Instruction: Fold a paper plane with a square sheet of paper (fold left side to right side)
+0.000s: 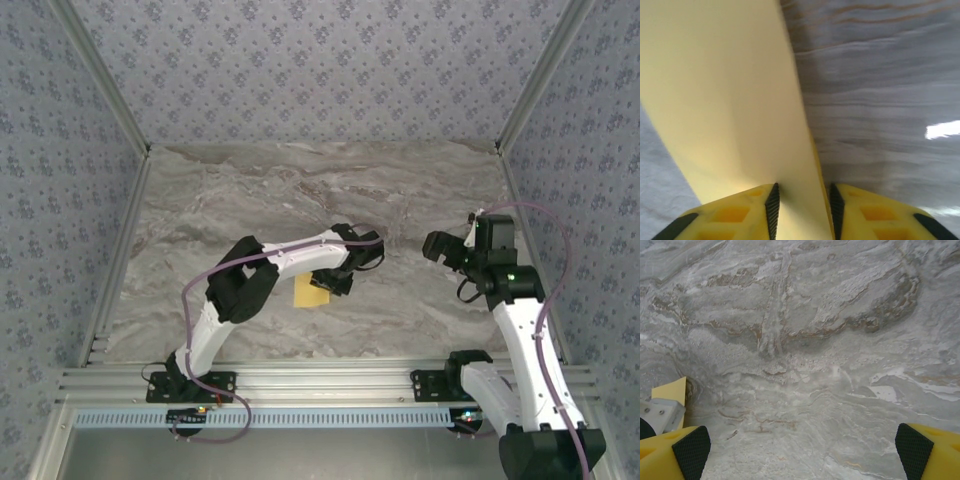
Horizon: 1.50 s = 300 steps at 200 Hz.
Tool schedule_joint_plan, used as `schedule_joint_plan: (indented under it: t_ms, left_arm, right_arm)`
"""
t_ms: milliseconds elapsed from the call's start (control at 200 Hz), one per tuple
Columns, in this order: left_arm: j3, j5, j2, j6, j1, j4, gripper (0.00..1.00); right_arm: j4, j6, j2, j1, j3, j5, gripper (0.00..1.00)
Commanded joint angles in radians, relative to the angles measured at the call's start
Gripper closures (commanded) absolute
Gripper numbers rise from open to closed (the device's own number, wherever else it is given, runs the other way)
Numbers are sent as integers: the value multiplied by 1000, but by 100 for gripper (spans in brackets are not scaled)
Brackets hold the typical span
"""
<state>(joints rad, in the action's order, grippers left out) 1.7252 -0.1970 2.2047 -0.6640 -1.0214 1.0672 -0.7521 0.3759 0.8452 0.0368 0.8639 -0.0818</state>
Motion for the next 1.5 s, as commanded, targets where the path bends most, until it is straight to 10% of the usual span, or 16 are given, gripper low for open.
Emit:
schedule_joint_plan:
  t_ms: [0, 380, 839, 1494]
  left_arm:
    - [4, 169, -98, 35, 0, -129, 58]
    - [-277, 304, -470, 73, 145, -376, 43]
    - [-914, 650, -781, -203, 459, -970, 40]
    - [-966, 648, -780, -197, 470, -950, 40]
  right_arm:
    - [22, -2, 31, -5, -18, -73, 0]
    - [160, 29, 232, 123, -29, -238, 1]
    - [502, 114, 899, 483, 248, -316, 66]
    - [432, 63, 1215, 494, 480, -319, 70]
